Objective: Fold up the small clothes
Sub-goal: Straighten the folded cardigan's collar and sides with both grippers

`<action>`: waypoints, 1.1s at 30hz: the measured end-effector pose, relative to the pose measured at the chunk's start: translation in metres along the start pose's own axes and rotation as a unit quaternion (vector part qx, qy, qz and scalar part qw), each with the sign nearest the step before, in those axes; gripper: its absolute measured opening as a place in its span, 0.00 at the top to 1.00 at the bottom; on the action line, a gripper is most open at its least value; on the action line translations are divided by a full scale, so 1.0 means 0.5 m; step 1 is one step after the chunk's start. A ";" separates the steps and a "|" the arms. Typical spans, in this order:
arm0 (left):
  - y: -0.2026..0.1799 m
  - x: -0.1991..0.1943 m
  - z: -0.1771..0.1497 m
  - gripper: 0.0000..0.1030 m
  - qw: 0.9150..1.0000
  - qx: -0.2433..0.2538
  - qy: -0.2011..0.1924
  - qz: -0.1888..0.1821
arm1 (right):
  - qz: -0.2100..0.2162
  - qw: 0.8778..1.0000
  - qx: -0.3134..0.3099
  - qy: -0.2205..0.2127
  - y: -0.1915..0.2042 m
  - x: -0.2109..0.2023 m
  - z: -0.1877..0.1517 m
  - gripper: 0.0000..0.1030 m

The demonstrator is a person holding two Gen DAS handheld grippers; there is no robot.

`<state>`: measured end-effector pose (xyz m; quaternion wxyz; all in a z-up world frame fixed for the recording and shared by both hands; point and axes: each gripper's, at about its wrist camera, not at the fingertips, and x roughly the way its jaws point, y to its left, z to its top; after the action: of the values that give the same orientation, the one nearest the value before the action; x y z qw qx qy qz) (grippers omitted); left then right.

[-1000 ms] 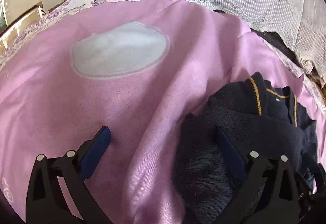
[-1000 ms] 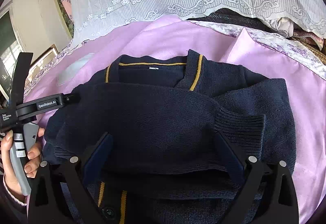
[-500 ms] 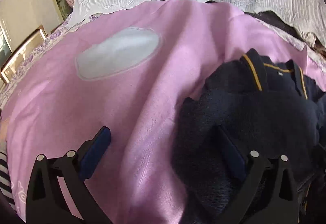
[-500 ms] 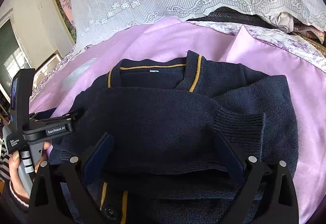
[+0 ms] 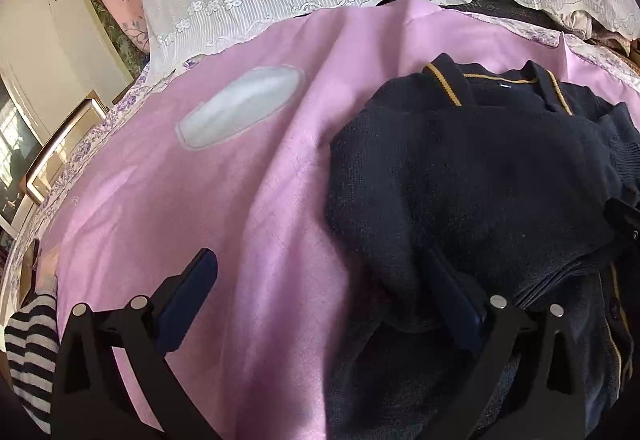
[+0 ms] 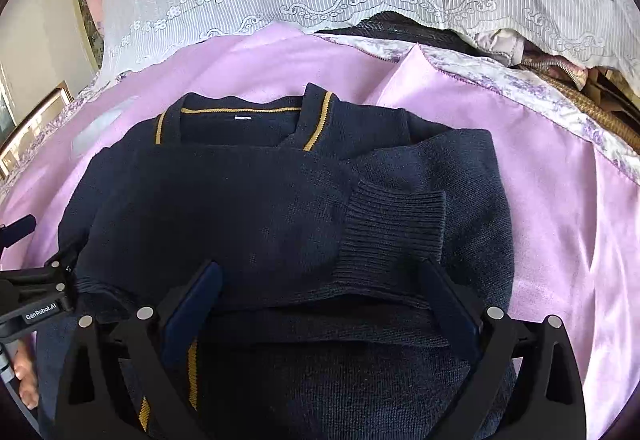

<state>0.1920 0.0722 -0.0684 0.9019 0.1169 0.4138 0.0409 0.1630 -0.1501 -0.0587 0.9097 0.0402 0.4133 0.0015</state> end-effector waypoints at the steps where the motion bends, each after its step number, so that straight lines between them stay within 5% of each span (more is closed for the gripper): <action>1: 0.010 -0.010 -0.008 0.04 1.000 -0.013 -0.007 -0.006 | 0.002 1.000 0.004 -0.006 -0.006 -0.009 -0.004 0.03; 11: 0.026 -0.151 -0.101 0.04 0.997 -0.019 -0.067 -0.023 | 0.036 0.996 0.075 -0.013 -0.067 -0.082 -0.070 0.03; 28: -0.011 -0.240 -0.248 0.04 0.998 0.033 -0.049 -0.030 | -0.008 1.000 -0.025 0.009 -0.016 -0.166 -0.215 0.03; 33: -0.022 -0.263 -0.272 0.04 0.997 0.046 -0.061 -0.014 | 0.025 1.000 -0.002 0.008 -0.042 -0.186 -0.234 0.03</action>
<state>0.0026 0.0631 -0.0599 0.9198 0.1542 0.3609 0.0020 0.0133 -0.1659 -0.0671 0.9060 0.0485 0.4197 0.0254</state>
